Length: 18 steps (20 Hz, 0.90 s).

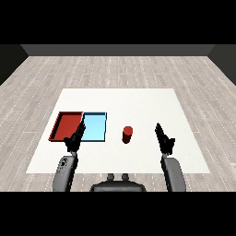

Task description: Pick the red can and put it in the red box

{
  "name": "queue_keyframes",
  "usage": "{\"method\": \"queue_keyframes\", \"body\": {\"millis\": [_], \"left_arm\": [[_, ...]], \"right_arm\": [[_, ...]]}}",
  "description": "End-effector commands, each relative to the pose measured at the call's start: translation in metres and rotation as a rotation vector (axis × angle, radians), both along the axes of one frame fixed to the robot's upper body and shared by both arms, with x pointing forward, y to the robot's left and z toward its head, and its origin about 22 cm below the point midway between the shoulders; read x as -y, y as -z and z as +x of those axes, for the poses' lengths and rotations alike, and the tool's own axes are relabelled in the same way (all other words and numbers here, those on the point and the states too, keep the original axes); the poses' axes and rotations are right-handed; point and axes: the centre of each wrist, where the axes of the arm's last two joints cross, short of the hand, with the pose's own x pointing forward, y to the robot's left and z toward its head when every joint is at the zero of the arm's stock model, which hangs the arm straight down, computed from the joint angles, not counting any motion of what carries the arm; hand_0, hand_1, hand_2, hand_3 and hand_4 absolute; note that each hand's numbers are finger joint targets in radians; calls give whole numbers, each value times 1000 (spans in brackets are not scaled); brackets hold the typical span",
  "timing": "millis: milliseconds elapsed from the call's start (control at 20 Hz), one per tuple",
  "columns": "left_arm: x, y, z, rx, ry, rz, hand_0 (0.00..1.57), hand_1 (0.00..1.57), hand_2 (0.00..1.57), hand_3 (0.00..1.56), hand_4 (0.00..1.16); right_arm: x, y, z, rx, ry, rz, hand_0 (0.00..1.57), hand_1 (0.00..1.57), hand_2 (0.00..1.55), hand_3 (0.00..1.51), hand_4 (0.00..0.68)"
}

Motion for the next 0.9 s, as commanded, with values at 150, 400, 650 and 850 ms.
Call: {"method": "queue_keyframes", "body": {"millis": [150, 400, 650, 850], "left_arm": [[-12, 1, -2, -4, -73, 34, 0, 0, 0, 0, 0], [-32, -29, -11, 356, -88, -38, 0, 0, 0, 0, 0], [-23, -6, -4, 396, -112, -56, 0, 0, 0, 0, 0], [-41, 3, -9, 387, -85, -61, 0, 0, 0, 0, 0]], "right_arm": [[-24, -5, -9, 24, 12, -21, 0, 0, 0, 0, 0], [-46, -19, -8, 274, -89, 167, 0, 0, 0, 0, 0], [-23, -17, -18, 302, -97, 143, 0, 0, 0, 0, 0], [-45, -28, 0, 317, -112, 127, 0, 0, 0, 0, 0]]}}
